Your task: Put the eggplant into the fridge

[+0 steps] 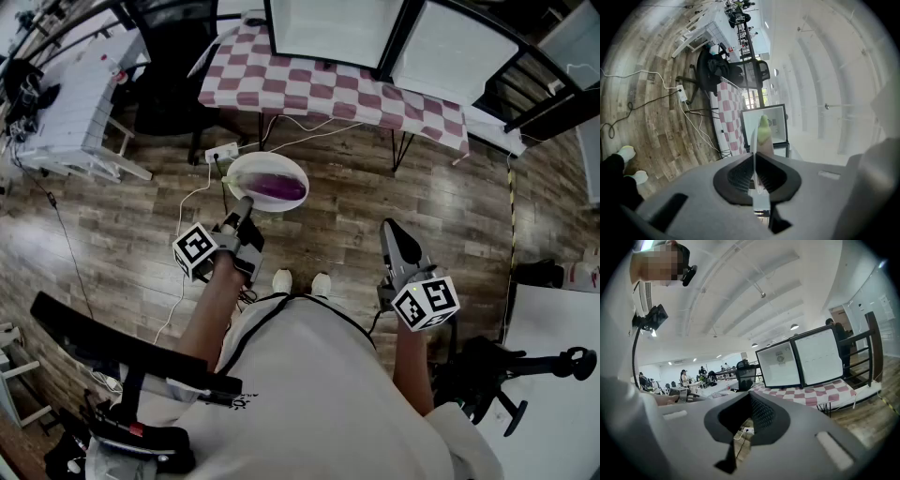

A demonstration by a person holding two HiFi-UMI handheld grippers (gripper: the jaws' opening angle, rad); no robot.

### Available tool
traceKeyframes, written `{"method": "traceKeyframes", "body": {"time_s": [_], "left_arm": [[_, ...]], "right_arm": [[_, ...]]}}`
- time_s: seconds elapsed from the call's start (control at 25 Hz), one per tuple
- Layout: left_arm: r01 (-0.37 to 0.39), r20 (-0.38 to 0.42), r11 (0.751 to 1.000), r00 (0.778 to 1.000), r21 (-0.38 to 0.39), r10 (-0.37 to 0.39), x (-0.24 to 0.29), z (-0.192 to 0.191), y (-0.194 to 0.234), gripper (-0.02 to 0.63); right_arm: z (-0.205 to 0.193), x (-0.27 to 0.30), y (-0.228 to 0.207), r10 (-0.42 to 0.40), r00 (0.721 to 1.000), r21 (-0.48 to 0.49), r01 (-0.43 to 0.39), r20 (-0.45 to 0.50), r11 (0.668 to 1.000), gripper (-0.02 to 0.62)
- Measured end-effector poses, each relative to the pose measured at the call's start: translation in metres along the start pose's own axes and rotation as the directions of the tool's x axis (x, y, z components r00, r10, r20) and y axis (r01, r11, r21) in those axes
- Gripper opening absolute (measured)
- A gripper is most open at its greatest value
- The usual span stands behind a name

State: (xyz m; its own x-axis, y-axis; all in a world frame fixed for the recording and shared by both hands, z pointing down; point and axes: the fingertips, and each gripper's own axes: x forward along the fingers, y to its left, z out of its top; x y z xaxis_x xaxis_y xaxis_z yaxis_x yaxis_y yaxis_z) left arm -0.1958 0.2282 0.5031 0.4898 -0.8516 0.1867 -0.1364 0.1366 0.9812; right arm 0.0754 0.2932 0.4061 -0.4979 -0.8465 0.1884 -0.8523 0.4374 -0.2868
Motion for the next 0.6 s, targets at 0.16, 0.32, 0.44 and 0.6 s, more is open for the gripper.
{"method": "traceKeyframes", "body": {"time_s": [0.16,0.32,0.44,0.6], "left_arm": [[0.019,-0.017,1.000,1.000,-0.002,-0.019,-0.016,0.000,0.000,0.021],[0.015,-0.041,1.000,0.999,0.007,-0.014,-0.023,-0.003,0.004,0.021],[0.017,-0.047,1.000,0.999,0.004,-0.016,-0.027,-0.003,0.007,0.021],[0.027,-0.051,1.000,0.998,0.002,-0.026,-0.026,0.000,0.004,0.021]], "right_arm": [[-0.011,0.001,0.026,0.011,1.000,0.015,-0.011,0.003,1.000,0.006],[-0.017,-0.002,0.040,0.012,1.000,0.002,-0.012,-0.003,1.000,0.005],[-0.017,-0.004,0.047,0.028,1.000,0.000,-0.028,0.006,1.000,0.006],[-0.012,-0.005,0.050,0.030,0.999,-0.006,-0.030,0.017,1.000,0.006]]}}
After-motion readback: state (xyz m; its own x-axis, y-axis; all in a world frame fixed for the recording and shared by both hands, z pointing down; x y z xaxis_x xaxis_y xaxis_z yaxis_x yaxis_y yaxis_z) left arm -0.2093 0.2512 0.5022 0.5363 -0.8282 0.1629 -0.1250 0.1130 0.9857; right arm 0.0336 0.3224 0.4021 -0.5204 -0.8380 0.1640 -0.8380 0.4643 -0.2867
